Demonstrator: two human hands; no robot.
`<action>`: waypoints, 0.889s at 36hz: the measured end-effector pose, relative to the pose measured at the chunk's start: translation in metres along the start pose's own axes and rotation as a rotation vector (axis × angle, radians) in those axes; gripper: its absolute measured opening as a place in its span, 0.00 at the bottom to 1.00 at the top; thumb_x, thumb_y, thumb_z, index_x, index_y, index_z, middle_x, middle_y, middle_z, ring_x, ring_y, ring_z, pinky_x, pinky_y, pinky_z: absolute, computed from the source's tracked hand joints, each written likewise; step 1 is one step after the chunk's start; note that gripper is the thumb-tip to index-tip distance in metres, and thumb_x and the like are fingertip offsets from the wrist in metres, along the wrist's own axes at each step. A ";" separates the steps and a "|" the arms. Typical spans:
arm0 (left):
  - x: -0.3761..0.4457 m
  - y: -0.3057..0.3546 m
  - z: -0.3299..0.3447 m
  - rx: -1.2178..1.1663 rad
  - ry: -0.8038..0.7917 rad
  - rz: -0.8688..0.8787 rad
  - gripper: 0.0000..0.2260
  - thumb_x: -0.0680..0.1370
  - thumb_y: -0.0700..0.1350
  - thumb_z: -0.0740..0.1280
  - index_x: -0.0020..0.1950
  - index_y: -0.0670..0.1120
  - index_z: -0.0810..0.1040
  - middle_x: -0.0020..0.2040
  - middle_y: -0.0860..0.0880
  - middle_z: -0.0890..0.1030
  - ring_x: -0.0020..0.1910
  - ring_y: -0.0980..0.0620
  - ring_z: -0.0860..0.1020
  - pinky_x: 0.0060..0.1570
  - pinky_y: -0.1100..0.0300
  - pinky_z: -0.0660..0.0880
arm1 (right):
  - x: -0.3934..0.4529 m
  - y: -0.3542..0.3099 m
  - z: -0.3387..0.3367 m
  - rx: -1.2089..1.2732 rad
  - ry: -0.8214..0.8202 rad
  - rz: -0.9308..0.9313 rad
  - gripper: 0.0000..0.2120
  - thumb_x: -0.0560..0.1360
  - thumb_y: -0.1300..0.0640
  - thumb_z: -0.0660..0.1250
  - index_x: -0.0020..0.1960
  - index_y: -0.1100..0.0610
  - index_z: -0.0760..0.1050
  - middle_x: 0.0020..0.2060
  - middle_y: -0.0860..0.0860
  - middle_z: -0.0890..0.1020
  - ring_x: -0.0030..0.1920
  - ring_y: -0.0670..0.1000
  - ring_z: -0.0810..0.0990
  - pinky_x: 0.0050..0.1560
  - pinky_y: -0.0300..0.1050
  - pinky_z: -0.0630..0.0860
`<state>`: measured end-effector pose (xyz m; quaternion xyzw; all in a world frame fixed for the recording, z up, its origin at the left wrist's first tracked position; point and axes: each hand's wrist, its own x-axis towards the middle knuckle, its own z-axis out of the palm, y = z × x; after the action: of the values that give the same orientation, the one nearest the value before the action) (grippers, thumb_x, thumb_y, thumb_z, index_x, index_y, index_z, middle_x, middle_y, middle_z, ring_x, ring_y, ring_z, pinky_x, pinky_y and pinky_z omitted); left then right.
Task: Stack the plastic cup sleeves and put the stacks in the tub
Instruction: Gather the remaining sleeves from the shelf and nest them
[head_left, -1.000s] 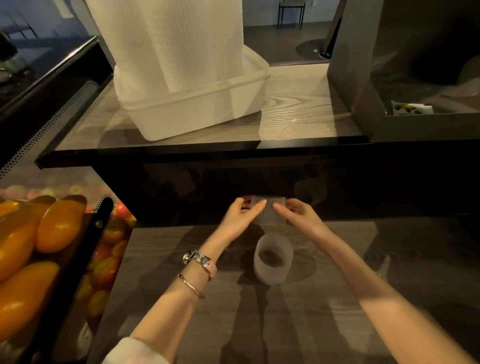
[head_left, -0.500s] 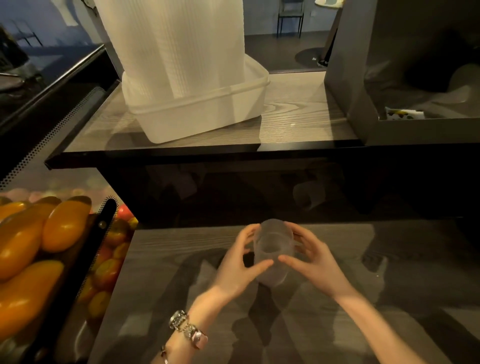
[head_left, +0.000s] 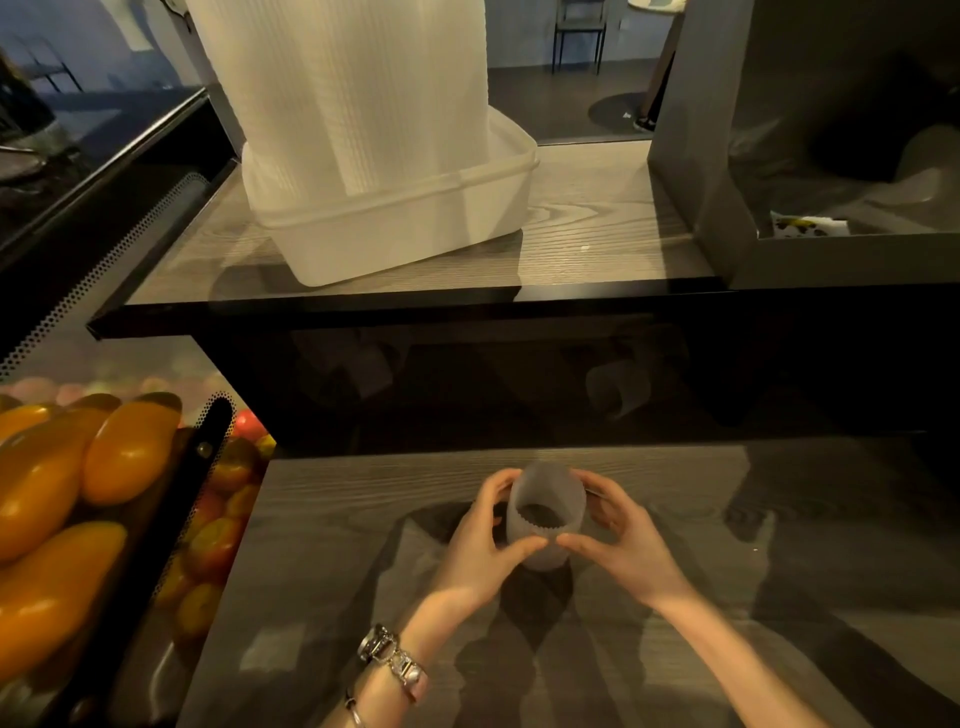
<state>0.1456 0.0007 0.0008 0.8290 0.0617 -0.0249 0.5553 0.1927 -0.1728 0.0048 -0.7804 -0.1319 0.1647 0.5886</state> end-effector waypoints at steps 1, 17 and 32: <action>0.000 -0.001 0.000 -0.001 0.002 0.002 0.29 0.71 0.43 0.73 0.64 0.62 0.61 0.63 0.65 0.69 0.63 0.67 0.66 0.56 0.78 0.65 | 0.000 0.000 0.000 -0.003 -0.002 0.001 0.29 0.64 0.57 0.76 0.60 0.42 0.68 0.60 0.40 0.75 0.62 0.40 0.73 0.65 0.43 0.68; 0.058 0.038 -0.012 -0.104 -0.049 -0.031 0.16 0.77 0.56 0.62 0.64 0.64 0.65 0.66 0.60 0.67 0.68 0.56 0.66 0.61 0.61 0.66 | 0.062 0.004 -0.043 0.181 0.355 0.188 0.21 0.73 0.55 0.69 0.65 0.53 0.69 0.54 0.50 0.76 0.48 0.41 0.76 0.48 0.35 0.75; 0.191 0.071 0.036 0.385 -0.283 -0.123 0.21 0.82 0.46 0.55 0.75 0.44 0.57 0.75 0.42 0.58 0.73 0.43 0.58 0.72 0.54 0.54 | 0.157 0.035 -0.089 0.652 0.550 0.711 0.22 0.79 0.61 0.58 0.72 0.60 0.61 0.68 0.61 0.68 0.67 0.61 0.69 0.61 0.57 0.68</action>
<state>0.3454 -0.0451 0.0311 0.9026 0.0275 -0.1857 0.3874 0.3727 -0.1975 -0.0229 -0.5684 0.3562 0.1756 0.7205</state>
